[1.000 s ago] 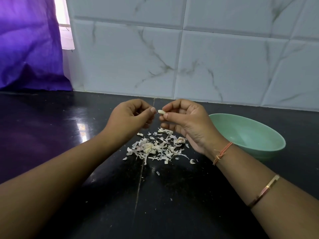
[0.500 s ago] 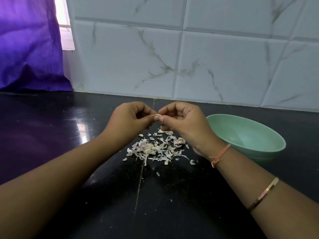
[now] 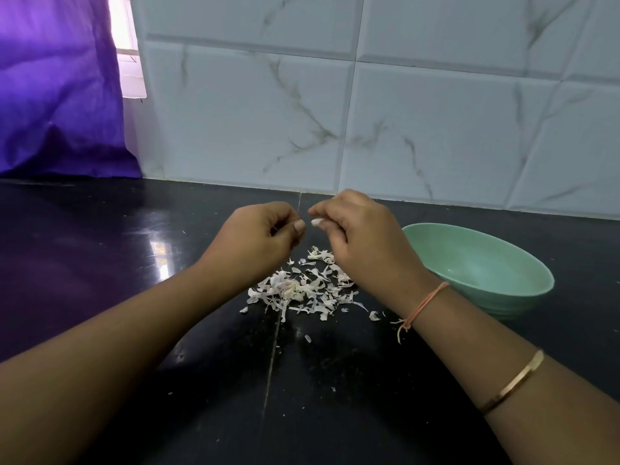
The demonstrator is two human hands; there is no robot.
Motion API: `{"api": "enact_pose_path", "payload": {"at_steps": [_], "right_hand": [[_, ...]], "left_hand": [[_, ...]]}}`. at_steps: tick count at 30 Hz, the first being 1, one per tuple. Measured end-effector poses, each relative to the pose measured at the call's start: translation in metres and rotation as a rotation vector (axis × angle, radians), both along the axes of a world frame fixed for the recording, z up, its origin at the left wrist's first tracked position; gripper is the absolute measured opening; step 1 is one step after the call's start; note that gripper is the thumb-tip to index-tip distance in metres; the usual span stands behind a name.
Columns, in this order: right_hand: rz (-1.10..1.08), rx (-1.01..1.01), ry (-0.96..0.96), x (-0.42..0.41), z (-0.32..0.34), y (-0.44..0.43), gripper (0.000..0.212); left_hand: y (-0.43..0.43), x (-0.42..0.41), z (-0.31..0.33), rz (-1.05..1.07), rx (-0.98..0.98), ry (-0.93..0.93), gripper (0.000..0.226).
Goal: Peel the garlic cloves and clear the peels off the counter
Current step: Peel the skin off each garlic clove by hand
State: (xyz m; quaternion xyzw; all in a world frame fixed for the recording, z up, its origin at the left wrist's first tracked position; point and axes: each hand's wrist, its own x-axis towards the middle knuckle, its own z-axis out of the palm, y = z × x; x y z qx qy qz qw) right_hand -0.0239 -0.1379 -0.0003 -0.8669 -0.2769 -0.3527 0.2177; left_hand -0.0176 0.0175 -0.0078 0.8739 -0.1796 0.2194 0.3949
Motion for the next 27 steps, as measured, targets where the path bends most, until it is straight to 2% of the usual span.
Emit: {"api": "enact_pose_path", "payload": {"at_steps": [5, 9, 13, 16, 18, 21, 22, 25, 27], "right_hand": [[-0.097, 0.035, -0.043, -0.003, 0.009, -0.006, 0.025], [-0.288, -0.008, -0.091, -0.008, 0.021, -0.011, 0.017], [-0.530, -0.043, 0.021, -0.010, 0.031, -0.022, 0.018], [-0.665, -0.091, 0.166, -0.014, 0.036, -0.030, 0.016], [-0.734, -0.116, 0.285, -0.018, 0.038, -0.034, 0.005], [-0.792, -0.159, 0.427, -0.022, 0.039, -0.038, 0.018], [-0.799, -0.166, 0.462, -0.023, 0.039, -0.037, 0.016], [-0.797, -0.177, 0.495, -0.025, 0.040, -0.033, 0.011], [-0.780, -0.178, 0.410, -0.023, 0.039, -0.031, 0.005]], "left_hand": [[0.001, 0.003, -0.001, 0.064, -0.043, -0.023, 0.024], [0.000, 0.001, -0.001, 0.103, -0.047, -0.040, 0.027], [0.000, 0.000, 0.001, 0.090, -0.144, 0.000, 0.029], [-0.001, -0.001, 0.001, 0.078, -0.119, 0.030, 0.022], [-0.002, -0.001, 0.000, 0.071, -0.072, 0.034, 0.016], [-0.002, 0.000, -0.002, 0.049, -0.029, 0.035, 0.008], [-0.001, 0.001, -0.003, 0.042, -0.024, 0.035, 0.005], [0.000, 0.002, -0.004, 0.036, -0.023, 0.034, 0.011], [0.001, 0.002, -0.004, 0.030, -0.020, 0.044, 0.017]]}}
